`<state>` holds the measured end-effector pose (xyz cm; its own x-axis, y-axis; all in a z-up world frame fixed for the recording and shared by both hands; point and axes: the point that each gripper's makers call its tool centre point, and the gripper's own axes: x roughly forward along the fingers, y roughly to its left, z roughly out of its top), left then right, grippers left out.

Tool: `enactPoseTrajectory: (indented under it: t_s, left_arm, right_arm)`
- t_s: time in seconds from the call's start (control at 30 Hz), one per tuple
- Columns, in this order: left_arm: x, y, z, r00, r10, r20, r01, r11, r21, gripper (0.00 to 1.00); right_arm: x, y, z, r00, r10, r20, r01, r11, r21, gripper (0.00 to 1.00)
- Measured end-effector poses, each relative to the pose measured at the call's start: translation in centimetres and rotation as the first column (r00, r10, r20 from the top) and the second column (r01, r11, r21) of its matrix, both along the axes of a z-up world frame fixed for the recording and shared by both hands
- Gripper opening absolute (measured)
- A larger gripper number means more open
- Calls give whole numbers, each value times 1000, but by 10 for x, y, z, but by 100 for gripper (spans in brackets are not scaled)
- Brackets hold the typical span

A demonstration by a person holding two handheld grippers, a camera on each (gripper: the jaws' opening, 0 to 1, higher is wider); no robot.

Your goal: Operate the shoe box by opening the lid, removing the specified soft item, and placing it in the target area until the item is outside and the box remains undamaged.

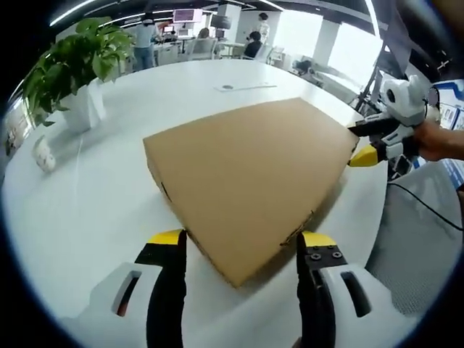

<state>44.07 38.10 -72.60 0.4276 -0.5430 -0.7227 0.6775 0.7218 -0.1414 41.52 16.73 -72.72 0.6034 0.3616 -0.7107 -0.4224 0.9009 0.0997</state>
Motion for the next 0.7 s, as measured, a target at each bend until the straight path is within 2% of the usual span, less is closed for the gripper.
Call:
enactPoseTrajectory:
  t_s: [0.5, 0.7]
  left_arm:
    - [-1, 1, 1, 1000, 20, -9, -20, 1000, 7, 58]
    - [-3, 2, 3, 1000, 28, 3, -28, 1000, -1, 58]
  right_arm:
    - [0, 1, 1, 1000, 2, -3, -2, 1000, 6, 55]
    - [0, 1, 3, 1000, 4, -4, -4, 1000, 13, 55]
